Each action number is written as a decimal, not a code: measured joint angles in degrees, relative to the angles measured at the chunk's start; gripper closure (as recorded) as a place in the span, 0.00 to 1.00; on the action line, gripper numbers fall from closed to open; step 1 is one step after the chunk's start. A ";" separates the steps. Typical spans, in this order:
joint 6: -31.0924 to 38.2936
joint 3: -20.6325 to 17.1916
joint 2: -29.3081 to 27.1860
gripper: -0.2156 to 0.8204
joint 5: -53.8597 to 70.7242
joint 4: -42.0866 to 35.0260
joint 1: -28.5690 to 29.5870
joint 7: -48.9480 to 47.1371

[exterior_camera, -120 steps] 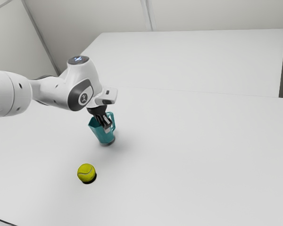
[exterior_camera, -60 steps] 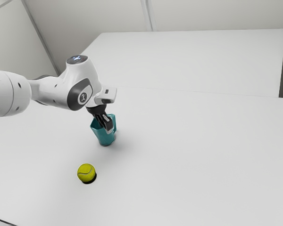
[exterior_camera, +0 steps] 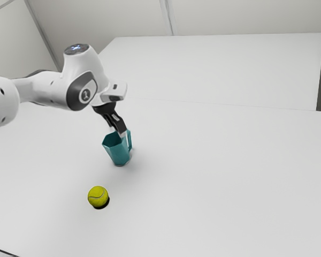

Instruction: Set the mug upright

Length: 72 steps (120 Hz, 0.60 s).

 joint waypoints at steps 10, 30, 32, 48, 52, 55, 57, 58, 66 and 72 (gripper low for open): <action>-2.60 0.00 -0.24 0.38 -0.11 3.06 -0.19 -0.23; -11.14 0.08 0.79 0.30 -0.46 13.30 -0.43 -1.17; -12.16 0.23 1.04 0.29 -0.49 14.44 -0.56 -1.33; -20.66 0.97 5.10 0.25 -1.38 25.78 -0.32 -2.92; -22.97 1.01 6.34 0.25 -1.63 29.04 -0.11 -3.43; -24.68 1.03 7.24 0.24 -1.86 31.35 -0.02 -3.80; -25.77 1.04 7.71 0.24 -2.09 32.63 0.01 -4.06; -26.29 1.04 7.90 0.24 -2.20 33.17 0.02 -4.20; -30.46 0.90 9.97 0.23 -2.90 37.66 0.17 -5.41; -33.16 0.72 11.53 0.23 -3.18 40.35 0.46 -6.22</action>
